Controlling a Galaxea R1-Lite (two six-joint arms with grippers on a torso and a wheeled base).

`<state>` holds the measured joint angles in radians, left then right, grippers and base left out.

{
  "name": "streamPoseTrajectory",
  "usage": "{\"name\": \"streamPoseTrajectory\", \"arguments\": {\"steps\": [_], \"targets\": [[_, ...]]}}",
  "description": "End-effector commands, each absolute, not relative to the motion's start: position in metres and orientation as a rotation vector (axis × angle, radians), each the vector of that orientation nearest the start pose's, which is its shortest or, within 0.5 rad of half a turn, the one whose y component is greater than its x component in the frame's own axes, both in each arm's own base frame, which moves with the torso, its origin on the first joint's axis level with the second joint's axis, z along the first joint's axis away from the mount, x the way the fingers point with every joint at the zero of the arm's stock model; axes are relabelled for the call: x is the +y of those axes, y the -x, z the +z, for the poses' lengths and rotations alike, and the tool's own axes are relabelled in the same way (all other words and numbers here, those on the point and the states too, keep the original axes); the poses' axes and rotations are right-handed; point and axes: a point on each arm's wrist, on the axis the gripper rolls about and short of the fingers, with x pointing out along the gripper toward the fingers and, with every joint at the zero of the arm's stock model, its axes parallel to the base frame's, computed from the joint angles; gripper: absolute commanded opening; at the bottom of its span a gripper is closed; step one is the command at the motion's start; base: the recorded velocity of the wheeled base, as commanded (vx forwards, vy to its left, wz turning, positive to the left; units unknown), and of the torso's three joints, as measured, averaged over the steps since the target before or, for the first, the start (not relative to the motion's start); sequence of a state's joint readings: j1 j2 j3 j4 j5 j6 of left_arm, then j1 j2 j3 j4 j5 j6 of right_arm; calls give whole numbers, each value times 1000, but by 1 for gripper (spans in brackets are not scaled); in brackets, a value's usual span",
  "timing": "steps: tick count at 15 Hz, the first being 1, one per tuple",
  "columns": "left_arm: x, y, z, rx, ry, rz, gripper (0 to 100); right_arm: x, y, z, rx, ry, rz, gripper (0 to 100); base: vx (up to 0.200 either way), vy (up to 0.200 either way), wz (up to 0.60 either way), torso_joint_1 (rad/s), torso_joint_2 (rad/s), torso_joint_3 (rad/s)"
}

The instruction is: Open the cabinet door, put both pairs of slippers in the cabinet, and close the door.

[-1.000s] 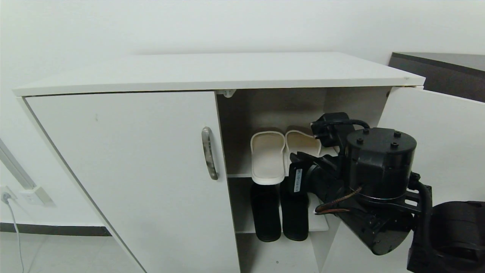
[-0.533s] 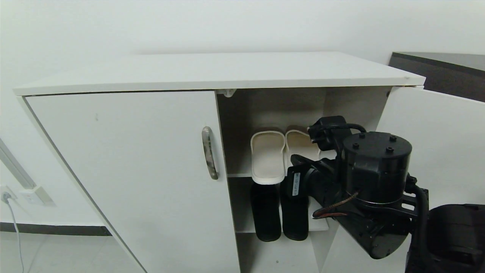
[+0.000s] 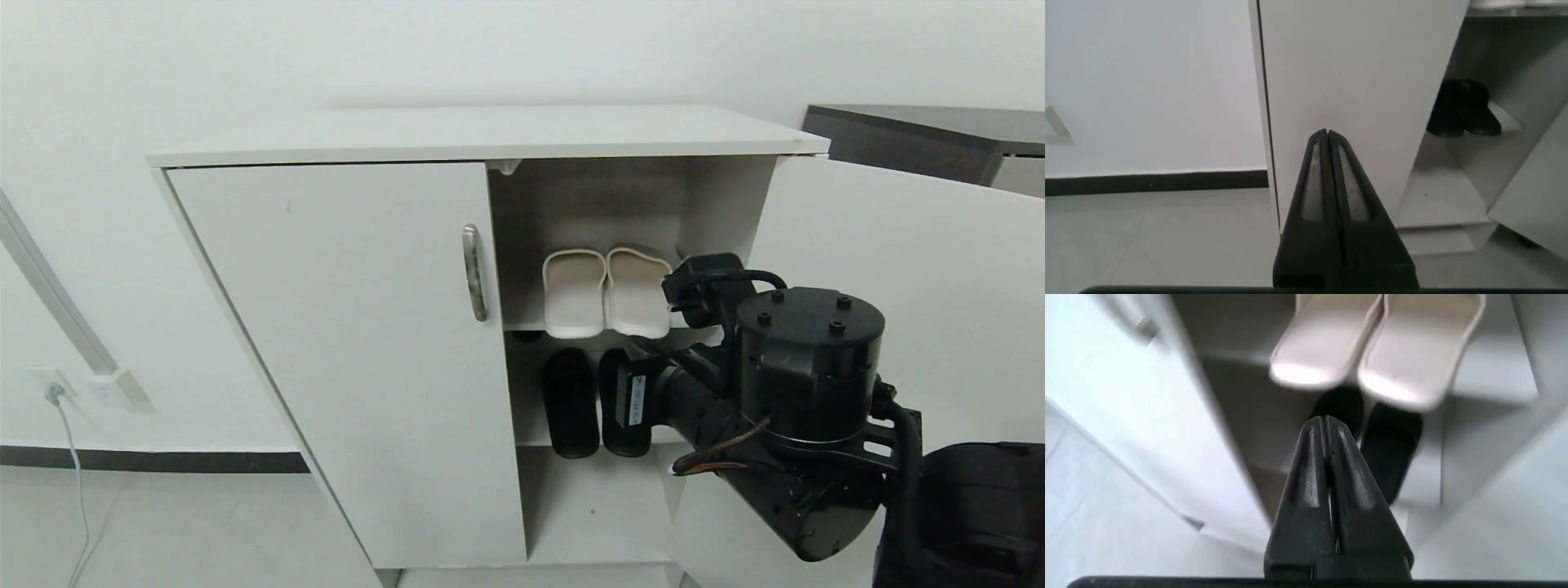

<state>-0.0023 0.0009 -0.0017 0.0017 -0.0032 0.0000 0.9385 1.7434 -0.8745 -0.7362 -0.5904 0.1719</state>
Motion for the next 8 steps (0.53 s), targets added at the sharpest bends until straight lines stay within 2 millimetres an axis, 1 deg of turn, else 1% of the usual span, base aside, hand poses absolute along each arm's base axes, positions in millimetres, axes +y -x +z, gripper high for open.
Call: {"name": "streamPoseTrajectory", "arguments": {"steps": [1, 8], "targets": [[0, 23, 76, 2, 0, -6, 0, 251, -200, 196, 131, -73, 338, 0, -200, 0, 0, 7, 2, 7], [0, 23, 76, 2, 2, -3, 0, 249, -198, 188, 152, -53, 335, 0, -200, 0, 0, 2, 2, 4]]}}
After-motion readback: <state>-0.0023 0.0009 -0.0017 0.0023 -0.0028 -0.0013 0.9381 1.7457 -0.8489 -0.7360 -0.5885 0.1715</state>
